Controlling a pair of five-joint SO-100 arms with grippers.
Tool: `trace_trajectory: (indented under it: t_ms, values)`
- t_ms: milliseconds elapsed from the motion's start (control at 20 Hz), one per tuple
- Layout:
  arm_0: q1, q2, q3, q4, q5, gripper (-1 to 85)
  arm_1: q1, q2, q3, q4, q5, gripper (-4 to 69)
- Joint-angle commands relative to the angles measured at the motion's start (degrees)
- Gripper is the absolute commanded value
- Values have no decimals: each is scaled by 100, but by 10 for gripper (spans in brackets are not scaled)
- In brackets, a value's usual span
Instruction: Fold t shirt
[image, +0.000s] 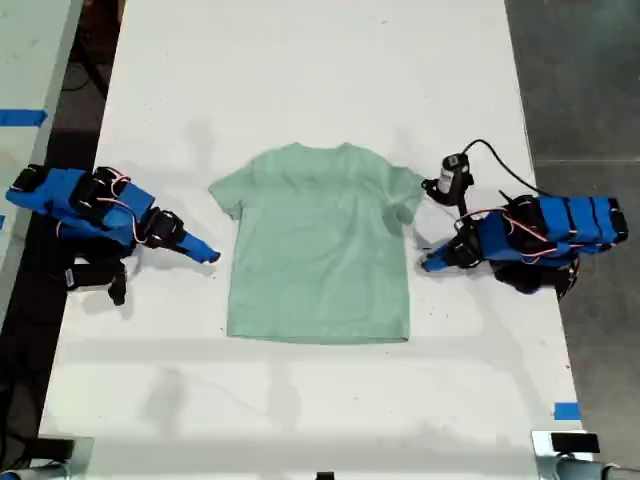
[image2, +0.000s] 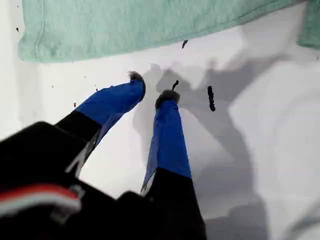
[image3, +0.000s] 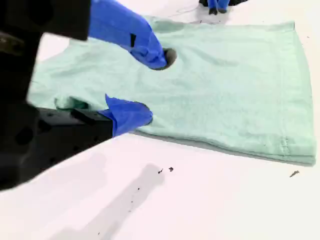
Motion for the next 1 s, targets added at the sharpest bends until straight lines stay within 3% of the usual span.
trace_trajectory:
  t_ms: [0, 200, 350, 450, 500, 550, 700, 800, 950]
  values:
    - [-132, 44, -62, 9, 35, 142, -53, 35, 246, -141, -88, 80]
    - [-132, 44, -62, 9, 35, 142, 79, 35, 255, -141, 272, 76]
    - [-132, 44, -62, 9, 35, 142, 141, 35, 255, -141, 2268, 77]
    - [-132, 44, -62, 9, 35, 142, -18, 44, 255, -185, 1978, 72]
    - [-132, 44, -62, 9, 35, 142, 149, 44, 185, -580, 1951, 13]
    - [-132, 44, -62, 9, 35, 142, 202, 44, -79, -642, 2004, 20]
    - [-132, 44, -62, 9, 35, 142, 747, 9, -1266, 431, 2197, 17]
    - [-132, 44, -62, 9, 35, 142, 1037, -738, -1978, 483, 2329, 17]
    - [-132, 44, -62, 9, 35, 142, 2092, -2971, -4096, 1020, 1863, 25]
